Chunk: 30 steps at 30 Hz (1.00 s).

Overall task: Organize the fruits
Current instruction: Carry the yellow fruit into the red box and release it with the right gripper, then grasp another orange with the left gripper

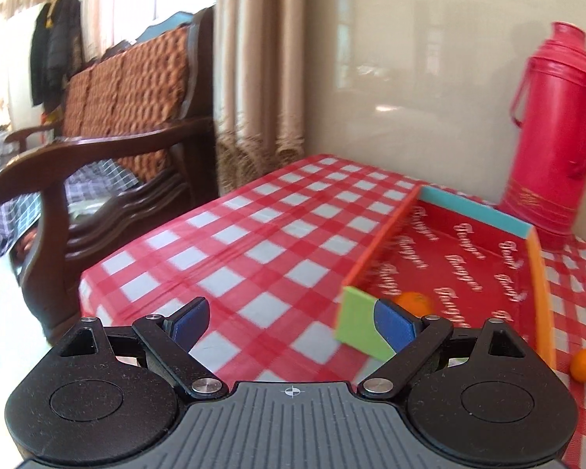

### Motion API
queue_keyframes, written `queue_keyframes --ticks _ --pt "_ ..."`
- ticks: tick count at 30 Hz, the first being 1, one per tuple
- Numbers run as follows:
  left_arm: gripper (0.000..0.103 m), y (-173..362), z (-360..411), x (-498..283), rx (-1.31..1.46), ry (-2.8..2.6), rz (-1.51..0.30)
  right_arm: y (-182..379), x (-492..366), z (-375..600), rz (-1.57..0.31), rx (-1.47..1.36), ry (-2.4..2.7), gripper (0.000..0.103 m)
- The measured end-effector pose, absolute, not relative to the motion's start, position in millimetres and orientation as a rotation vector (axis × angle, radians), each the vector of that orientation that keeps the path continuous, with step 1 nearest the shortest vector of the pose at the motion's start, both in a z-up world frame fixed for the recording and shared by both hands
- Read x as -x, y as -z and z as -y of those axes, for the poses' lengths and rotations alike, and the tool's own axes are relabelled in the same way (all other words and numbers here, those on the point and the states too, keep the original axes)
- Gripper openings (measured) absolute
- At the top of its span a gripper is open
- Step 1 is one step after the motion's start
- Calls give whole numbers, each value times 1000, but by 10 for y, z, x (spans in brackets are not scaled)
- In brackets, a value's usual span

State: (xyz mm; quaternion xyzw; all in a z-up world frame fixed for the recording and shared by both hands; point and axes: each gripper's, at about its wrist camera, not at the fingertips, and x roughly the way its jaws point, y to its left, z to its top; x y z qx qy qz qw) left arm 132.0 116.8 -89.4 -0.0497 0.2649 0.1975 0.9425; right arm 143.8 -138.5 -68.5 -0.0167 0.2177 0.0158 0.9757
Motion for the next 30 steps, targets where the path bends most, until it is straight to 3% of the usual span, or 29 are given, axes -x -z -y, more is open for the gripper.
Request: queue_keyframes --ticks 6,22,26,30 --pt "91 810 -587 -1285 5 -220 -481 754 -1329 1894 -407 -6 216 97" --pt "90 968 785 -1435 -190 146 -514 921 -826 2944 -387 -134 657 97" --pt "70 1031 1093 -1457 -261 215 -517 918 -737 3134 -363 -198 675 97" --pt "67 1131 1301 -1503 -297 217 -533 915 -673 3233 -354 -205 657 97"
